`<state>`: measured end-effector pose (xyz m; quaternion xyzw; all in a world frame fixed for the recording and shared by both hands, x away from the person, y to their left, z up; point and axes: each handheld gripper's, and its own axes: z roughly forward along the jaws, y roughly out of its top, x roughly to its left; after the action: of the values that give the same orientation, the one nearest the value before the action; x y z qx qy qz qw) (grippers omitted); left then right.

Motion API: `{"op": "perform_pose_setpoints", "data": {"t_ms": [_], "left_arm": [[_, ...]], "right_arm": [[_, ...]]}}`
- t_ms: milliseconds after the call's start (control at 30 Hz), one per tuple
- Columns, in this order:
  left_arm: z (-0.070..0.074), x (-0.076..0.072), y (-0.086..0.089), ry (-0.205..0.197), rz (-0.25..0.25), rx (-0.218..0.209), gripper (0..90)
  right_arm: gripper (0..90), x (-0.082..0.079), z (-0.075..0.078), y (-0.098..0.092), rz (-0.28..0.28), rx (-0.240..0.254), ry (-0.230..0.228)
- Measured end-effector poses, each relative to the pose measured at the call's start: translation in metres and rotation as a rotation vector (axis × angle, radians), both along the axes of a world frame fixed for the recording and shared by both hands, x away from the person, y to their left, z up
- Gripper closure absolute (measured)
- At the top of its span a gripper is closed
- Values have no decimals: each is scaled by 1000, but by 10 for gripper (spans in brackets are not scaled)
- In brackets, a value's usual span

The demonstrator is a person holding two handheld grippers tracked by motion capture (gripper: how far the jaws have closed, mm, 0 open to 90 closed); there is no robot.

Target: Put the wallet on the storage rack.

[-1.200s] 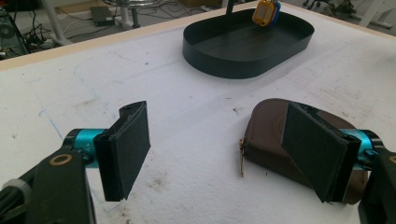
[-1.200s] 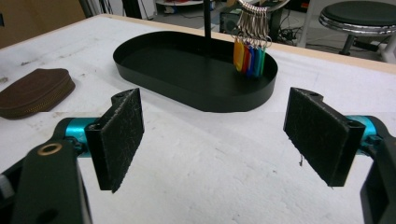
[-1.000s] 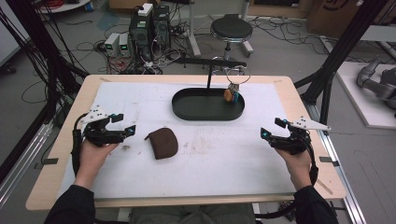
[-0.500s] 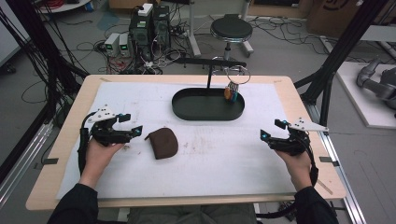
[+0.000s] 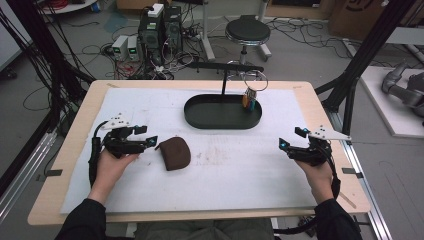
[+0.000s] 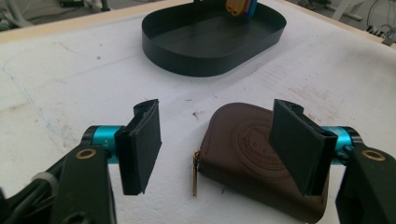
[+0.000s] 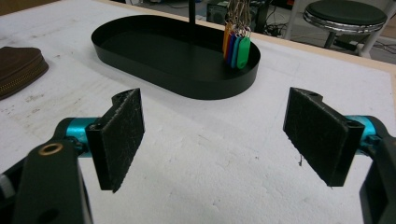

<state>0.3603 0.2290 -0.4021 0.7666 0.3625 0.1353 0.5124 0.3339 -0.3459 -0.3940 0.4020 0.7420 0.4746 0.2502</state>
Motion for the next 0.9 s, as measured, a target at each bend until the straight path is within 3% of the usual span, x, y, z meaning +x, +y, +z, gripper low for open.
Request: {"op": "perform_pose_setpoints", "data": {"t_ms": [100,333,433,633,800,900], "left_arm": [[-5,4,-2,38,1,13,375],[-18,21,-8,137,-8,-12,418],[-20,30,-15,182,-19,6,432],[-23,43,-24,224,-37,10,478],[-30,47,-29,263,-55,65,524],[-32,48,-28,285,-63,52,549]], "right_arm": [[209,1,-1,1,2,-3,4],[213,2,-2,3,7,-19,8],[213,3,-2,3,11,-23,8],[213,4,-2,2,10,-14,9],[213,3,-1,1,10,-8,6],[214,4,-2,2,11,-9,11]]}}
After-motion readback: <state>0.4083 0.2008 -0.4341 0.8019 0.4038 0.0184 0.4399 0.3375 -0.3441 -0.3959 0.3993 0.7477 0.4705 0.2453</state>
